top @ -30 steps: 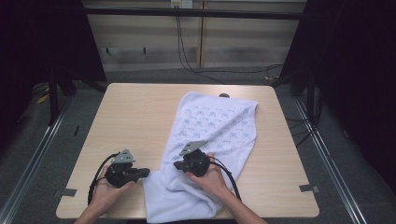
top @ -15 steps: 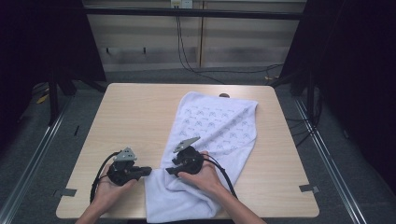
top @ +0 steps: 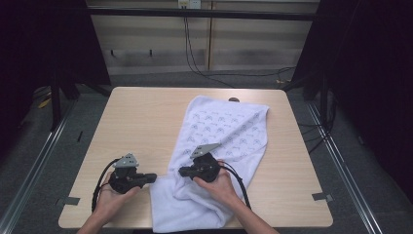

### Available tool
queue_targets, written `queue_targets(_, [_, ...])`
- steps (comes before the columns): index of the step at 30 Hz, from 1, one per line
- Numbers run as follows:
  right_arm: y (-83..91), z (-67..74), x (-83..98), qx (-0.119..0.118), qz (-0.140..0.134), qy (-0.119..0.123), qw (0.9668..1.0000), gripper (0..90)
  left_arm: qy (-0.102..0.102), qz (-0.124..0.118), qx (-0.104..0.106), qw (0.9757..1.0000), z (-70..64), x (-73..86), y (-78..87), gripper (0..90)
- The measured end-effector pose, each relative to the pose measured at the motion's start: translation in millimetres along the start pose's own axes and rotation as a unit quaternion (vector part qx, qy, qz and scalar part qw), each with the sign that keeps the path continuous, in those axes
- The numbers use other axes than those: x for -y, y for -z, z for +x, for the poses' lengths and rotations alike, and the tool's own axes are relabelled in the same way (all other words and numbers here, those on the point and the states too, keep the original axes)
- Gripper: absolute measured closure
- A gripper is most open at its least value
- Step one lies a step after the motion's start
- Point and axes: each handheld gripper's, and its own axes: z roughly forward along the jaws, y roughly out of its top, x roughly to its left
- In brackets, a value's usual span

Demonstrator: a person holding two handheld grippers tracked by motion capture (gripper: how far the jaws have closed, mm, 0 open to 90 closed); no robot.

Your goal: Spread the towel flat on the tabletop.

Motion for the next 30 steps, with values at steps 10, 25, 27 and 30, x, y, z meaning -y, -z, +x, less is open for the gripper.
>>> queue_targets(10, [35.3,-3.5,3.5,0.016,-0.032,-0.008,0.9993,88.6,0.007,-0.014,-0.005,0.9999,1.4,-0.5,9.6,88.2])
queue_targets(25, [180.1,-12.2,20.3,0.057,-0.117,-0.02,0.9913,88.8,-0.035,-0.087,0.018,0.9955,-36.6,-11.0,49.6,88.1])
queue_targets(27, [200.9,-9.6,30.5,0.064,-0.124,-0.019,0.9901,88.8,-0.034,-0.093,0.022,0.9949,-39.3,-6.6,57.2,88.0])
queue_targets(30, [232.2,-3.7,49.5,0.071,-0.147,-0.029,0.9862,88.7,-0.036,-0.113,0.031,0.9924,-45.3,-1.2,72.3,88.1])
